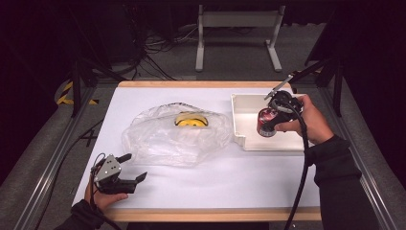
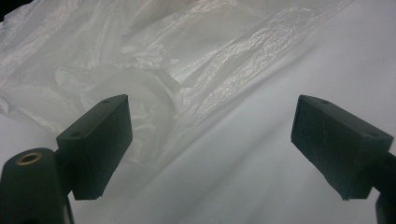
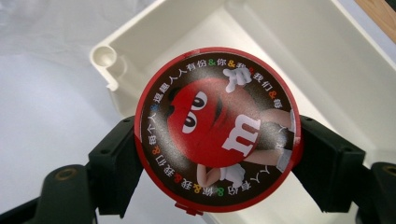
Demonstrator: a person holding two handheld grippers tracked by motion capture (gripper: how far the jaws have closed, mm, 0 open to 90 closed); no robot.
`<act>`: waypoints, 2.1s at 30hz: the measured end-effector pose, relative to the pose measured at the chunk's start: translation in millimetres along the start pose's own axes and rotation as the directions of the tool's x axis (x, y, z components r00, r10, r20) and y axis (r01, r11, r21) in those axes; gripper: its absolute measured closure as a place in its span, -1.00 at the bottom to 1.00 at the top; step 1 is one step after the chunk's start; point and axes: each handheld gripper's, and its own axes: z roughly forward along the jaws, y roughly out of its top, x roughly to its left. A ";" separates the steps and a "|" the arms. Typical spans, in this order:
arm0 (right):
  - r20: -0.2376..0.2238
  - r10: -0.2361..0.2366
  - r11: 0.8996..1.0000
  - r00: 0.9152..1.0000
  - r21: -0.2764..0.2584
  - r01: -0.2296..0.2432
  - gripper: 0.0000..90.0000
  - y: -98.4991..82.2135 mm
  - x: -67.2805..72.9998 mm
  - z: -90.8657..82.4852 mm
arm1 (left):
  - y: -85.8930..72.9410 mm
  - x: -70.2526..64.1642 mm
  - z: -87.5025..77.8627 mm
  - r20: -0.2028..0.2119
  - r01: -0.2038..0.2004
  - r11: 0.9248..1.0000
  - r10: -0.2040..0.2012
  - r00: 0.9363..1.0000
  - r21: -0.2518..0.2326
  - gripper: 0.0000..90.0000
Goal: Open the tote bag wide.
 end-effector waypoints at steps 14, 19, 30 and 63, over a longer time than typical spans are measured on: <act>0.011 0.050 0.997 0.999 0.055 -0.050 -0.48 -6.1 -19.2 32.5 | -0.1 0.2 -0.1 0.002 0.001 1.000 -0.001 1.000 -0.003 -0.70; 0.012 0.054 0.996 0.998 0.068 -0.055 -0.48 -6.8 -20.3 43.2 | 0.0 0.0 -0.1 0.002 0.000 1.000 0.000 1.000 -0.001 -0.70; 0.006 0.050 0.994 0.999 0.093 -0.051 -0.48 -8.7 -20.6 62.5 | -0.1 0.1 0.0 0.003 -0.001 1.000 0.001 1.000 0.000 -0.70; -0.020 0.108 0.986 0.994 0.128 -0.105 -0.51 -18.7 -35.1 80.3 | -0.4 1.0 -0.3 0.013 0.002 1.000 -0.002 1.000 -0.004 -0.71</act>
